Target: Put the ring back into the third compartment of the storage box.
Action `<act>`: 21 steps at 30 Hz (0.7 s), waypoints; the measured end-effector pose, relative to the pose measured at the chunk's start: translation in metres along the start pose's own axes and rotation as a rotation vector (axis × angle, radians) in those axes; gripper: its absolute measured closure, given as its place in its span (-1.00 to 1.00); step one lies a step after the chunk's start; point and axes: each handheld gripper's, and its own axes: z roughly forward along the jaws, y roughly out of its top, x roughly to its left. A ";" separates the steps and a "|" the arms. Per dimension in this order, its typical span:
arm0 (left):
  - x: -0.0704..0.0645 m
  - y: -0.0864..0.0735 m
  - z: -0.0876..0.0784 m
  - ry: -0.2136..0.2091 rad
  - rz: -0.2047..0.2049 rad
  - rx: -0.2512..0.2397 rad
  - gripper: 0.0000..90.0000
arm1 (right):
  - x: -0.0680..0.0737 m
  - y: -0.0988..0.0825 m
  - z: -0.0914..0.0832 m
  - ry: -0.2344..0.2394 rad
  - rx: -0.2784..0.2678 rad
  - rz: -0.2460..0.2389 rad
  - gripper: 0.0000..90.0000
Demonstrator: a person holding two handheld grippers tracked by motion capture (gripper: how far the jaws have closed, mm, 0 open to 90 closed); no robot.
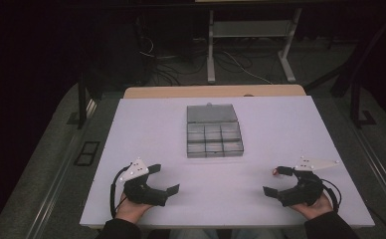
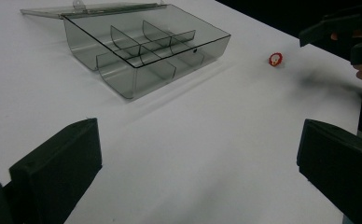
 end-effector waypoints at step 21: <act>0.001 0.000 0.000 -0.006 -0.003 0.003 -1.00 | 0.002 0.002 -0.001 0.002 0.010 -0.017 -1.00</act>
